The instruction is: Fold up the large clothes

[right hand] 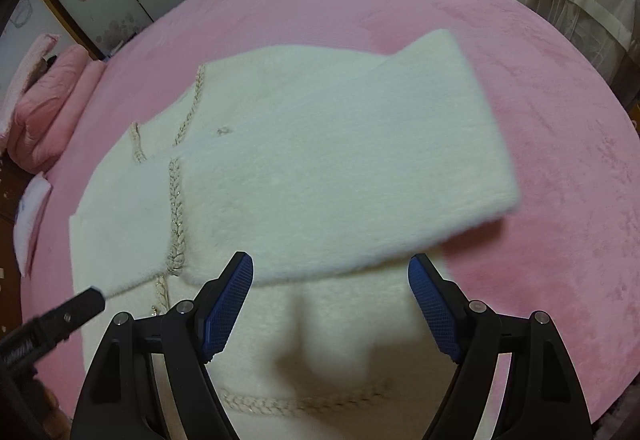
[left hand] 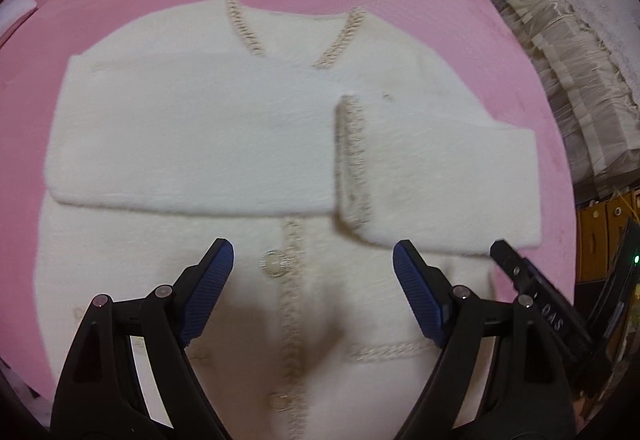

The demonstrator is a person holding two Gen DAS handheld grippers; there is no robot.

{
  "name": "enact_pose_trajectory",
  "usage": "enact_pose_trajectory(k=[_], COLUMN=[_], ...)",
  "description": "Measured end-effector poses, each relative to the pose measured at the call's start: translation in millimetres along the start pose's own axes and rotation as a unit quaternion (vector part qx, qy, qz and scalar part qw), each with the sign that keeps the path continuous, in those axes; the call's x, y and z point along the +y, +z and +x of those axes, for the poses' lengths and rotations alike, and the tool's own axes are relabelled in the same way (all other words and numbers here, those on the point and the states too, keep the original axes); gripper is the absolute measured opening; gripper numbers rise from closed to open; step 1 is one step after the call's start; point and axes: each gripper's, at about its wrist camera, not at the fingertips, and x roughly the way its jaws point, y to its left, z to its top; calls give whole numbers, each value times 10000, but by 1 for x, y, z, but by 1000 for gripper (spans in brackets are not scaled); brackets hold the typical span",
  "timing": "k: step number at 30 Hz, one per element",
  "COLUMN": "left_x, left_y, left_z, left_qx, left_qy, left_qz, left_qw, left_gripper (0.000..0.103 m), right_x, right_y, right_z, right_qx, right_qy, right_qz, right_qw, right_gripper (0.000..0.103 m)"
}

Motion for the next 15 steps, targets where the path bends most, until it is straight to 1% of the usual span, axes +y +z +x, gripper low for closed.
enact_pose_trajectory(k=[1, 3, 5, 6, 8, 10, 11, 13, 15], left_x=[-6, -17, -27, -31, -37, -41, -42, -45, -49], left_y=[-1, -2, -3, -5, -3, -3, -3, -2, -1], left_z=[4, 16, 35, 43, 63, 82, 91, 105, 112], left_qx=[-22, 31, 196, 230, 272, 227, 210, 131, 77], left_qy=[-48, -143, -214, -242, -160, -37, 32, 207, 299], left_qz=[-14, -108, -241, -286, -385, -577, -695, -853, -940], left_qw=[10000, 9998, 9993, 9990, 9988, 9981, 9974, 9961, 9951], left_gripper=[79, 78, 74, 71, 69, 63, 61, 60, 58], right_x=[-18, -39, -59, -74, -92, -103, -108, -118, -131], right_y=[-3, -4, -16, -29, -36, -41, -42, -44, -45], right_z=[-7, -11, -20, -32, -31, -24, -21, -15, -15], right_qx=[-23, -97, -231, -265, -232, -125, -78, 33, 151], right_qy=[36, 147, 138, 92, -16, -48, -60, -58, -49], right_qz=[28, 63, -19, -100, -328, -515, -564, -582, -513], right_qw=[10000, 9998, 9996, 9996, 9992, 9986, 9984, 9983, 9986], right_gripper=[83, 83, 83, 83, 83, 83, 83, 83, 83])
